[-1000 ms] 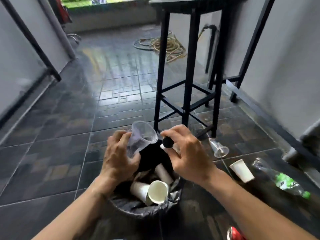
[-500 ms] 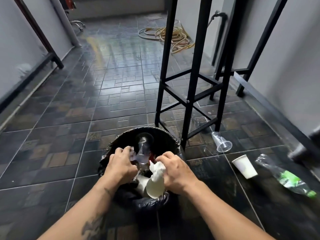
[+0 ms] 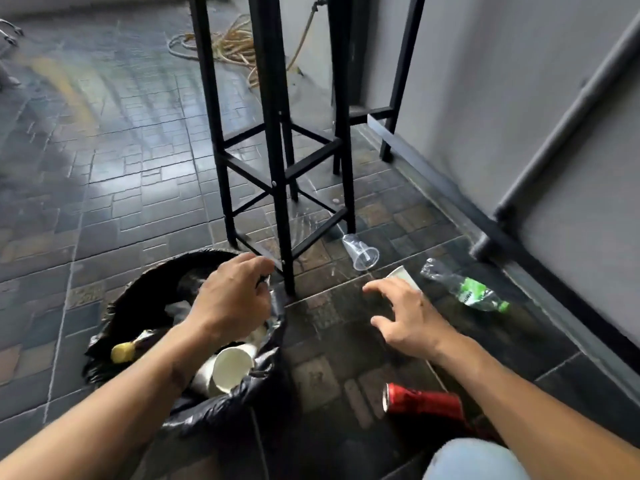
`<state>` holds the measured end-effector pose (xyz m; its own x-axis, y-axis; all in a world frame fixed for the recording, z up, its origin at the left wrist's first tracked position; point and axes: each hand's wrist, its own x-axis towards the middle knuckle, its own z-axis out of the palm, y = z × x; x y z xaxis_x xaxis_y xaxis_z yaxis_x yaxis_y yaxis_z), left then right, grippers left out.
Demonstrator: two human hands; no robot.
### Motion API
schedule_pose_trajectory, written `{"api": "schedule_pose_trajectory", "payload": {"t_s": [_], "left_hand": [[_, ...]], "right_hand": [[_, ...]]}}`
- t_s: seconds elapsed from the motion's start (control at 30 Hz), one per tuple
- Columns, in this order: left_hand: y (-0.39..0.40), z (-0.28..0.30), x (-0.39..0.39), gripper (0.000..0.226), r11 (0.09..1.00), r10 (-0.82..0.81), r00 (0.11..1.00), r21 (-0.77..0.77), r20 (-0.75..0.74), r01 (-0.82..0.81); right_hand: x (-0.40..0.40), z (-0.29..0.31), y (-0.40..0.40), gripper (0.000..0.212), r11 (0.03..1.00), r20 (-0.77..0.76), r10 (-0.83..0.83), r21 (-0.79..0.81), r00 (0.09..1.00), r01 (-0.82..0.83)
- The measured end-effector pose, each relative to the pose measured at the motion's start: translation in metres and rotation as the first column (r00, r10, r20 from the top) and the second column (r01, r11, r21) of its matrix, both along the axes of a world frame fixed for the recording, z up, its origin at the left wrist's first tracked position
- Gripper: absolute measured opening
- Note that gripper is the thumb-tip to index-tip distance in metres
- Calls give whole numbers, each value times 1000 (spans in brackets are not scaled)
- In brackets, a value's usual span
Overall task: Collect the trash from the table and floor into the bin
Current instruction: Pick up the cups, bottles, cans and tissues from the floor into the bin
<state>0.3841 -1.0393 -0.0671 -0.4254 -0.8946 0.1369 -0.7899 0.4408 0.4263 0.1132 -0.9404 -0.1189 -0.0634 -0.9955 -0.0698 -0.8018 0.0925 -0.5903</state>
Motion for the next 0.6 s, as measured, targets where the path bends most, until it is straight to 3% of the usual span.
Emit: {"api": "schedule_pose_trajectory", "payload": {"t_s": [0.1,0.23,0.43,0.6], "left_hand": [[14,-5,-54,40,989,-146,989,7,15,146],[43,-50,-116,36,948,-283,958,160,39,274],[51,-114,-173,39,910,-322,938,315,128,270],[22,-149,-204,43,905,-333,929,333,162,266]], "right_hand": [[-50,-16,36,58,971,-134,-70,219,988,99],[-83,-43,80,62,900,-197,-119,392,973,189],[-87,-87,112,63,845,-248,-48,506,967,172],[-85,-101,104,85,792,-304,113,602,946,99]]}}
